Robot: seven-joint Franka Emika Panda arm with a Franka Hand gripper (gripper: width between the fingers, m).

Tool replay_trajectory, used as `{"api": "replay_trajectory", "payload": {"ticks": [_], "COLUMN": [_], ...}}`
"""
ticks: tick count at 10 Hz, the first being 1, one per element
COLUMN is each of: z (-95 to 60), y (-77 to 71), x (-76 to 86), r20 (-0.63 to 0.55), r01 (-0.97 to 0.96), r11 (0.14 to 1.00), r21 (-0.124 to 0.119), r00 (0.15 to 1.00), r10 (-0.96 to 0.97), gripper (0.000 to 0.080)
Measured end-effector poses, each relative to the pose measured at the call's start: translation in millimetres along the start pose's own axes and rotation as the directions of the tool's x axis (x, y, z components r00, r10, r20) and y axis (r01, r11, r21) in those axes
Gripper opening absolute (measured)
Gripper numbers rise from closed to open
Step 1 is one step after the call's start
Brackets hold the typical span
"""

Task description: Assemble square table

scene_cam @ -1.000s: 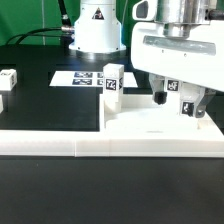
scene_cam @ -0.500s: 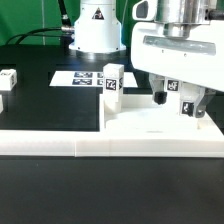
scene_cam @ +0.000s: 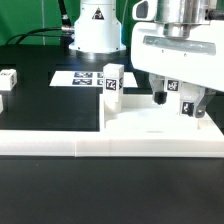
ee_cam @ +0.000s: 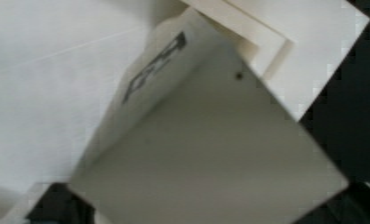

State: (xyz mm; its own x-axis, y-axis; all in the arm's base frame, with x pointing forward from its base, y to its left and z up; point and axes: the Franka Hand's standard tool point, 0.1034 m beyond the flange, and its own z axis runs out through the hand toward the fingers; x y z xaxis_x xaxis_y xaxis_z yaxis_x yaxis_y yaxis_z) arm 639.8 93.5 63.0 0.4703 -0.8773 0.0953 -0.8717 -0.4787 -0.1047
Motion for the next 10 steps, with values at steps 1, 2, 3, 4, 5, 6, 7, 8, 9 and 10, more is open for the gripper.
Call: {"api": "replay_trajectory", "payload": {"ticks": [1, 2, 3, 4, 5, 6, 7, 8, 9, 10], "z": [0.0, -0.9, -14.9, -30.1, -43.3, -51.8, -56.2, -60.0, -62.1, -62.5], "y": [0.0, -0.1, -0.1, 3.5, 9.4, 18.4, 27.2, 33.8, 42.5, 47.5], "x": [0.0, 1.2, 13.9, 24.5, 33.9, 42.1, 51.2, 60.8, 71.0, 78.1], "r20": [0.0, 0.0, 0.009, 0.019, 0.024, 0.025, 0.024, 0.019, 0.011, -0.003], "r01": [0.0, -0.001, 0.049, 0.05, 0.054, 0.067, 0.089, 0.111, 0.146, 0.168], "r11": [1.0, 1.0, 0.998, 0.997, 0.995, 0.993, 0.991, 0.988, 0.984, 0.981], "r21": [0.0, 0.002, 0.03, 0.061, 0.084, 0.099, 0.101, 0.104, 0.101, 0.098], "r00": [1.0, 1.0, 0.999, 0.999, 0.998, 0.997, 0.996, 0.993, 0.989, 0.986], "r10": [0.0, 0.001, -0.049, -0.051, -0.056, -0.069, -0.092, -0.113, -0.148, -0.168], "gripper": [0.0648, 0.0648, 0.0648, 0.0648, 0.0648, 0.0648, 0.0648, 0.0648, 0.0648, 0.0648]}}
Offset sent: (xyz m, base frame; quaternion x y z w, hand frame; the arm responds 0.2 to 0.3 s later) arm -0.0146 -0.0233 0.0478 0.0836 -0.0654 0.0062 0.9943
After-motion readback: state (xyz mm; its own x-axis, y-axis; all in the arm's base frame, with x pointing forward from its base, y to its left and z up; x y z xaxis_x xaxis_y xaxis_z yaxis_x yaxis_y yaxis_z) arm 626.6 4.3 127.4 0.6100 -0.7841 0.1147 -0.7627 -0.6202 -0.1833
